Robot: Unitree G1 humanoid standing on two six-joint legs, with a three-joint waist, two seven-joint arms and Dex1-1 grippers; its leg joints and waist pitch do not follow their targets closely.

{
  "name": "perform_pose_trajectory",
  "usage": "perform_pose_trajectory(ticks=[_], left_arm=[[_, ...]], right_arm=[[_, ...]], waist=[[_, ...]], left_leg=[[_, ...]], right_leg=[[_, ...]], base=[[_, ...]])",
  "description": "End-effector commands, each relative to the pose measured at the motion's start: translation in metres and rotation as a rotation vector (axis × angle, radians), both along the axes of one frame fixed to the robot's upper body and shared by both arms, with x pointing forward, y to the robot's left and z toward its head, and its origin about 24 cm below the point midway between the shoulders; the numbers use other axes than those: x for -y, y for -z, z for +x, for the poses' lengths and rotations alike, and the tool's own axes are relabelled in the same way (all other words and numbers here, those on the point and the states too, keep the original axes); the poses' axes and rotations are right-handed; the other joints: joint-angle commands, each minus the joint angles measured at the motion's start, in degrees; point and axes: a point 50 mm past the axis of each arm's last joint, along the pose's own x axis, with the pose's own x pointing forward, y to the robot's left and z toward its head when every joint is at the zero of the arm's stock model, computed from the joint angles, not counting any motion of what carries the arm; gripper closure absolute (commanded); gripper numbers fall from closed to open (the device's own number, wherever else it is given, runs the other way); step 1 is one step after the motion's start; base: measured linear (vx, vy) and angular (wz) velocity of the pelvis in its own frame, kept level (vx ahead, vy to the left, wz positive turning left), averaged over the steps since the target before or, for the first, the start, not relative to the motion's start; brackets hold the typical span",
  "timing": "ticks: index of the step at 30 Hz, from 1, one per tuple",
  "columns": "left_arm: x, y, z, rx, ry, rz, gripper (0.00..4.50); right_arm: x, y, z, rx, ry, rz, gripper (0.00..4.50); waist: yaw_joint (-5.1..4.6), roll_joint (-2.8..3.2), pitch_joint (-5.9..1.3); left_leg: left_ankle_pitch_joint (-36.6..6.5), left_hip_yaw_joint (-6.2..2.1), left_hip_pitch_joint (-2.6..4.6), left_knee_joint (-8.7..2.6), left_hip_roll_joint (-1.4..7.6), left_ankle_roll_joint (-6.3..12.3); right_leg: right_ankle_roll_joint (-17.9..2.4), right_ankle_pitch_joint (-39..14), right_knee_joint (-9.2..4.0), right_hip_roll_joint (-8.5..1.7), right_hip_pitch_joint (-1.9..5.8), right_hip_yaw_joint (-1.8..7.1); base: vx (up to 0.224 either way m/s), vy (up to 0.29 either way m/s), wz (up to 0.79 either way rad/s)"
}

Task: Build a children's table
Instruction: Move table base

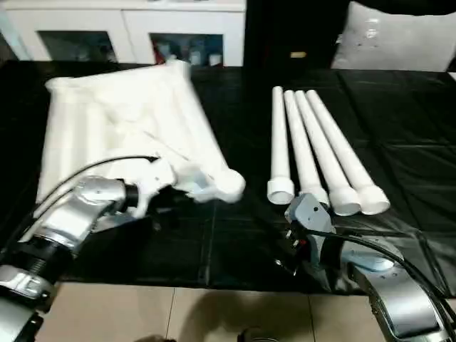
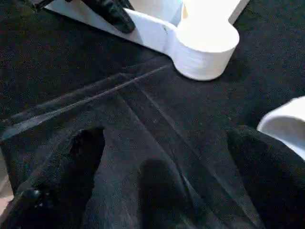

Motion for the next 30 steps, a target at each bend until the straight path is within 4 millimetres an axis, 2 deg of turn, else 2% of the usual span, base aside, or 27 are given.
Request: perform_pose_trajectory(ticks=[1,3,4,5,6,7,9,11,13,15,16,17,19,20,21,24,25,30], left_arm=[[-0.001,0.002,-0.002,-0.003,-0.014,-0.027,4.48],[-0.002,0.002,-0.010,0.032,0.044,-0.013,4.48],[-0.002,0.003,-0.010,0.035,0.051,-0.013,4.48],[0.000,0.003,-0.019,0.066,0.134,-0.012,4.48],[0.000,0.002,-0.021,0.069,0.152,-0.015,4.48],[-0.001,0.001,-0.022,0.062,0.151,-0.014,4.21],[-0.002,0.000,-0.025,0.041,0.173,-0.023,4.04],[-0.003,0.000,-0.027,0.025,0.182,-0.035,4.04],[-0.004,-0.004,-0.030,0.019,0.190,-0.053,3.65],[-0.006,-0.009,-0.033,0.043,0.182,-0.055,3.65],[-0.006,-0.009,-0.033,0.045,0.181,-0.055,3.44],[-0.007,-0.011,-0.034,0.056,0.174,-0.061,3.44],[-0.009,-0.016,-0.035,0.073,0.159,-0.073,3.21],[-0.009,-0.016,-0.035,0.074,0.158,-0.074,3.21],[-0.010,-0.021,-0.037,0.079,0.145,-0.094,3.16],[-0.008,-0.030,-0.037,0.106,0.097,-0.142,2.80],[-0.006,-0.034,-0.037,0.105,0.057,-0.172,2.75],[0.001,-0.045,-0.038,0.118,-0.003,-0.248,2.36]], right_arm=[[0.000,-0.006,0.001,0.027,0.004,0.018,0.00],[0.002,-0.005,0.001,0.028,0.029,0.034,0.00],[0.002,-0.005,0.002,0.028,0.031,0.036,0.00],[0.003,-0.005,0.003,0.025,0.061,0.067,0.00],[0.003,-0.005,0.003,0.027,0.071,0.076,0.00],[0.004,-0.005,0.004,0.041,0.103,0.083,0.00],[0.004,-0.006,0.005,0.056,0.146,0.120,0.00],[0.005,-0.006,0.006,0.072,0.178,0.140,0.00],[0.001,-0.009,0.008,0.078,0.226,0.199,0.00],[-0.025,-0.042,0.033,0.153,0.278,0.226,0.00],[-0.026,-0.044,0.034,0.158,0.283,0.225,0.00],[-0.026,-0.049,0.041,0.169,0.331,0.226,0.00],[-0.018,-0.052,0.054,0.181,0.470,0.188,0.00],[-0.017,-0.052,0.055,0.181,0.479,0.184,0.00],[-0.016,-0.051,0.063,0.138,0.533,0.135,0.00],[-0.017,-0.047,0.077,0.019,0.611,0.049,0.00],[-0.021,-0.048,0.084,-0.008,0.617,0.058,0.00],[-0.023,-0.051,0.100,-0.028,0.698,0.031,0.00]], waist=[[0.66,-1.05,-3.27],[0.89,-1.10,-3.22],[0.71,-2.41,-3.36],[0.85,-1.71,-3.27],[0.67,-1.64,-3.31],[0.73,-1.57,-3.24],[1.05,-1.34,-3.22],[1.26,-1.25,-3.30],[1.56,-1.07,-3.49],[1.48,-1.11,-3.62],[0.89,-1.17,-3.76],[0.85,-1.14,-3.61],[1.03,-0.77,-3.36],[0.99,-0.73,-3.32],[1.24,-0.85,-3.50],[1.35,-1.11,-3.80],[1.77,-1.08,-3.85],[2.13,-1.35,-4.00]], left_leg=[[3.96,-1.84,-0.10,-3.84,5.30,12.16],[3.08,-1.83,-0.05,-3.91,5.38,11.82],[2.85,-1.71,-0.16,-3.97,5.43,11.87],[3.15,-1.90,-0.33,-4.07,5.38,11.60],[2.80,-1.80,-0.20,-4.03,5.51,11.53],[2.89,-1.65,0.13,-4.08,5.53,11.26],[2.82,-1.50,0.37,-4.07,5.52,10.84],[3.02,-1.47,0.37,-4.10,5.59,10.31],[3.79,-1.49,0.51,-4.09,5.68,9.93],[5.98,-1.64,0.44,-4.09,5.48,10.08],[7.52,-1.72,0.42,-4.08,5.16,9.85],[6.84,-1.58,0.55,-4.04,5.23,9.68],[3.87,-1.21,0.78,-4.25,5.31,7.53],[3.29,-1.12,0.95,-4.36,5.33,6.68],[2.70,-1.02,1.15,-4.38,5.28,5.20],[4.09,-1.05,1.00,-4.29,4.87,3.72],[3.53,-0.81,0.98,-4.20,4.86,2.88],[4.64,-0.74,0.76,-4.11,4.72,2.20]], right_leg=[[-17.02,2.06,-3.22,-5.93,3.50,3.00],[-17.05,0.73,-3.30,-6.00,3.50,3.00],[-16.74,0.32,-3.42,-6.09,3.72,3.04],[-16.26,-0.49,-3.22,-6.25,3.75,3.03],[-15.91,-0.84,-3.25,-6.24,3.56,3.10],[-15.88,-1.16,-3.32,-6.00,3.25,3.09],[-16.21,-1.45,-3.34,-5.92,3.06,3.09],[-16.69,-0.58,-3.04,-5.95,3.08,3.09],[-17.26,1.50,-2.69,-6.02,3.08,3.13],[-17.45,3.93,-2.23,-5.66,3.15,2.97],[-17.49,4.78,-1.99,-5.46,3.07,2.85],[-17.39,3.99,-2.19,-5.50,2.90,2.89],[-16.95,0.96,-2.59,-5.68,2.86,3.12],[-16.93,0.28,-2.67,-5.55,2.75,3.13],[-16.78,0.18,-2.60,-5.40,2.87,3.14],[-17.08,2.46,-2.17,-5.20,3.24,3.18],[-17.11,2.46,-2.25,-5.42,3.34,3.32],[-16.80,3.92,-2.02,-5.35,3.55,3.37]], base=[[0.000,0.000,0.00],[0.000,0.000,0.00],[0.000,0.000,0.00],[0.000,0.000,0.00],[0.000,0.000,0.00],[0.000,0.000,0.00],[0.000,0.000,0.00],[0.000,0.000,0.00],[0.000,0.000,0.00],[0.000,0.000,0.00],[0.000,0.000,0.00],[0.000,0.000,0.00],[0.000,0.000,0.00],[0.000,0.000,0.00],[0.000,0.000,0.00],[0.000,0.000,0.00],[0.000,0.000,0.00],[0.000,0.000,0.00]])
